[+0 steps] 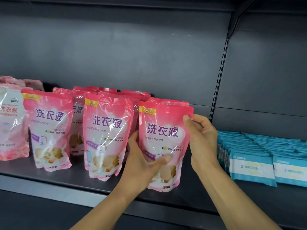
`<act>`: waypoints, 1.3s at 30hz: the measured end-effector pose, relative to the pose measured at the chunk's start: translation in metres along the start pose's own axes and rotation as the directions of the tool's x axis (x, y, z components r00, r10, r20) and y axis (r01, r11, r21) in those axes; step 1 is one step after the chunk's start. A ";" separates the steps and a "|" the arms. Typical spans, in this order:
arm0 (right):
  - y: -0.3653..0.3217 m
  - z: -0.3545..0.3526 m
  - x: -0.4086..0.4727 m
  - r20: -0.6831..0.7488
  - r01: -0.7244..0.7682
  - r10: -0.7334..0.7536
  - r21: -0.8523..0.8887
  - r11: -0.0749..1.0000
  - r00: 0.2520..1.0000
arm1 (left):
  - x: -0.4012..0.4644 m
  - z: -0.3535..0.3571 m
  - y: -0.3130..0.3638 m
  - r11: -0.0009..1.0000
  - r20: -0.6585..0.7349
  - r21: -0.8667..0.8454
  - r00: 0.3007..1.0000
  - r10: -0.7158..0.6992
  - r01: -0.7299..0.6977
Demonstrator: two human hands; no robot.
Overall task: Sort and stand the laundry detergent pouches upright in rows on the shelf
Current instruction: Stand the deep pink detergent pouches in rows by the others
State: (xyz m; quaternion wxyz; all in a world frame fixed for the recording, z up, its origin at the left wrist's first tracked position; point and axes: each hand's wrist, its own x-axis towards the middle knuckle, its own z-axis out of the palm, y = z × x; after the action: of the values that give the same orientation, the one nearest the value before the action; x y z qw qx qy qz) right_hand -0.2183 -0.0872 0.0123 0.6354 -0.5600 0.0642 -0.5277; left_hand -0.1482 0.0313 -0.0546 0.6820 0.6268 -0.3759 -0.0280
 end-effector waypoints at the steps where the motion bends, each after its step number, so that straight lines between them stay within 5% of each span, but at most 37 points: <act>1: 0.002 -0.003 -0.002 -0.013 -0.012 0.012 -0.013 1.000 1.000 | 0.001 -0.002 0.002 1.000 -0.004 0.002 1.000 -0.001 0.001; 7: 0.027 -0.043 -0.035 0.178 -0.061 0.107 -0.249 0.966 0.978 | -0.014 -0.013 -0.018 0.990 0.076 0.118 0.994 -0.084 0.075; 13: 0.056 -0.061 -0.062 0.314 -0.051 0.275 -0.571 0.819 0.909 | -0.025 -0.013 -0.036 0.929 0.049 0.360 0.992 -0.115 0.090; 25: 0.058 -0.066 -0.064 0.294 0.005 0.222 -0.613 0.790 0.930 | -0.034 -0.013 -0.019 0.875 -0.026 0.477 0.996 -0.084 0.087; 31: 0.011 -0.053 -0.057 0.285 0.230 -0.053 -0.634 0.739 0.957 | -0.039 -0.034 0.017 0.798 -0.071 0.601 0.993 0.091 -0.030; 39: -0.056 0.008 -0.015 0.484 0.557 -0.280 -0.666 0.496 0.829 | -0.001 -0.095 0.069 0.624 0.002 0.739 0.927 0.375 -0.254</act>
State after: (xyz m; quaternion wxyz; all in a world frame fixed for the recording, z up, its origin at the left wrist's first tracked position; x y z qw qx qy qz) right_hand -0.2531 -0.0612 0.0513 0.1757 -0.8534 0.0471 -0.4884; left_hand -0.1268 0.1256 0.0114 0.3973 0.7696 -0.4063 0.2913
